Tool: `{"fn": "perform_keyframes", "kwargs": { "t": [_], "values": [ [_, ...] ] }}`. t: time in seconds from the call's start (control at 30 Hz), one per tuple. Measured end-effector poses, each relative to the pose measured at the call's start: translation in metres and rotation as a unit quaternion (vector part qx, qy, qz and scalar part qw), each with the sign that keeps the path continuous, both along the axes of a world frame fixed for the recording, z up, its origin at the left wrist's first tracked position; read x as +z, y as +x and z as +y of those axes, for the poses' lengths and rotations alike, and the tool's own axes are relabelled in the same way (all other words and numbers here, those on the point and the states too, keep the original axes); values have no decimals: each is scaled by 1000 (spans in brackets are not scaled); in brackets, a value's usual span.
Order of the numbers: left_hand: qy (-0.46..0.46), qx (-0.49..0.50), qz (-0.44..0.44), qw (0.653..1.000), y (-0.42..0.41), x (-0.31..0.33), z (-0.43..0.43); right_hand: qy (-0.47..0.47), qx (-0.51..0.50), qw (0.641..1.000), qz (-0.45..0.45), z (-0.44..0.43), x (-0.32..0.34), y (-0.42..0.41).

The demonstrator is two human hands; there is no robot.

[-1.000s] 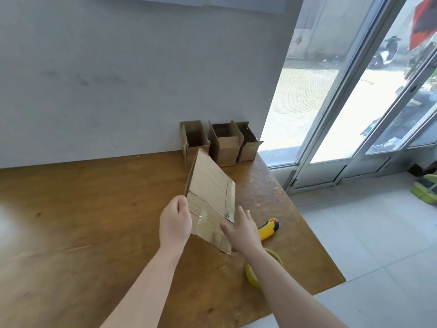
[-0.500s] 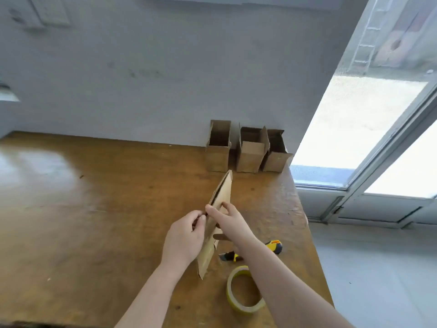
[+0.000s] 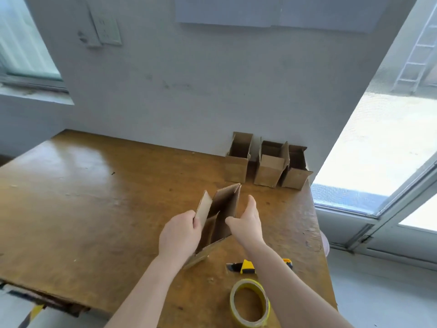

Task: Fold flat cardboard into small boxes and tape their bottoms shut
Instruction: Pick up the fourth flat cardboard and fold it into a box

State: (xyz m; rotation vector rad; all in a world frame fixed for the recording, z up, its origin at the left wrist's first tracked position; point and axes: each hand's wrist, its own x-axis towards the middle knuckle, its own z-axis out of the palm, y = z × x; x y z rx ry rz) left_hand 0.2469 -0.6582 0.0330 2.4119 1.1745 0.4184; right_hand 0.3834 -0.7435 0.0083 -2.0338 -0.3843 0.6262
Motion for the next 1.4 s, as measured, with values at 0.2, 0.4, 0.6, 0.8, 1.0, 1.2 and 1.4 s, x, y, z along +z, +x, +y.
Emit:
{"fn": "perform_keyframes", "kwargs": {
  "t": [0.2, 0.4, 0.6, 0.8, 1.0, 1.2, 1.4],
  "values": [
    [-12, -5, 14, 1000, -13, 0, 15, 19, 21, 999, -29, 11, 5, 9],
    [-79, 94, -69, 990, -23, -8, 33, -19, 137, 987, -85, 24, 13, 1],
    [-93, 122, -65, 986, -22, -18, 57, -88, 290, 920, -250, 31, 17, -11],
    [-143, 68, -88, 984, -25, -19, 71, -157, 350, 871, -308, 41, 21, -8],
    [-545, -103, -255, 792, -67, -27, 74, -152, 311, 890, -297, 38, 3, -10],
    [-608, -152, -240, 741, -86, -51, 71, -137, 266, 925, -233, 42, -3, -8],
    [-410, 82, -279, 865, -51, -47, 65, -125, 200, 967, -90, 45, -1, -5]
  ]
}}
